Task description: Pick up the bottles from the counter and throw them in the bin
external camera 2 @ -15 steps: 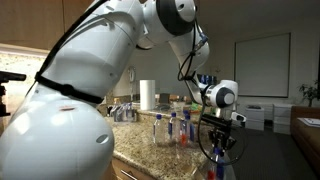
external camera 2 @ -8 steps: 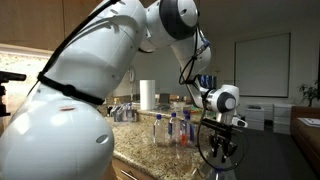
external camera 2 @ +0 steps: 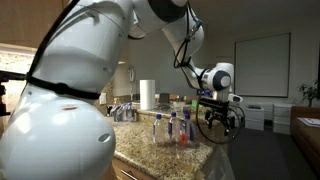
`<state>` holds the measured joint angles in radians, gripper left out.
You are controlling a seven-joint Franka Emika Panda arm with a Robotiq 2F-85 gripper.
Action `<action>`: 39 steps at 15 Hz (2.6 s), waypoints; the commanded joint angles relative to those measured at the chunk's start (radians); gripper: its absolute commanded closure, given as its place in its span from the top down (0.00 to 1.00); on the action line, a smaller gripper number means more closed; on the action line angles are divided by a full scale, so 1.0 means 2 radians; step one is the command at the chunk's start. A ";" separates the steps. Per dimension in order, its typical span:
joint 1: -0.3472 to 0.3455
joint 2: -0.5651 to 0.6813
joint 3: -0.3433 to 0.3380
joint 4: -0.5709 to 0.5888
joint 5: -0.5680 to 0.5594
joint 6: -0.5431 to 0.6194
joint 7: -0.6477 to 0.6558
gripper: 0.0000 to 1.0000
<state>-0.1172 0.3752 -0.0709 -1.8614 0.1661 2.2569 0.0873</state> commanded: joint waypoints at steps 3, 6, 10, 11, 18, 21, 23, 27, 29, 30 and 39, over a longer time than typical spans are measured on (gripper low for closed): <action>0.037 -0.100 0.051 -0.021 0.024 0.007 -0.039 1.00; 0.060 -0.111 0.071 -0.008 0.027 -0.005 -0.056 1.00; 0.080 -0.096 0.071 0.001 -0.014 -0.070 -0.045 1.00; 0.081 -0.094 0.069 0.001 -0.026 -0.082 -0.043 1.00; 0.082 -0.080 0.057 -0.008 -0.086 -0.088 -0.038 1.00; 0.081 -0.069 0.058 -0.011 -0.081 -0.088 -0.040 1.00; 0.081 -0.062 0.057 -0.012 -0.079 -0.080 -0.037 1.00; 0.081 -0.054 0.055 -0.012 -0.079 -0.049 -0.031 0.67; 0.082 -0.053 0.055 -0.012 -0.080 -0.038 -0.032 0.53; 0.082 -0.054 0.055 -0.013 -0.080 -0.034 -0.032 0.46; 0.074 -0.068 0.045 -0.017 -0.083 -0.039 -0.034 0.10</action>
<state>0.0433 0.2706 0.0360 -1.8724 0.0182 2.1817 0.0225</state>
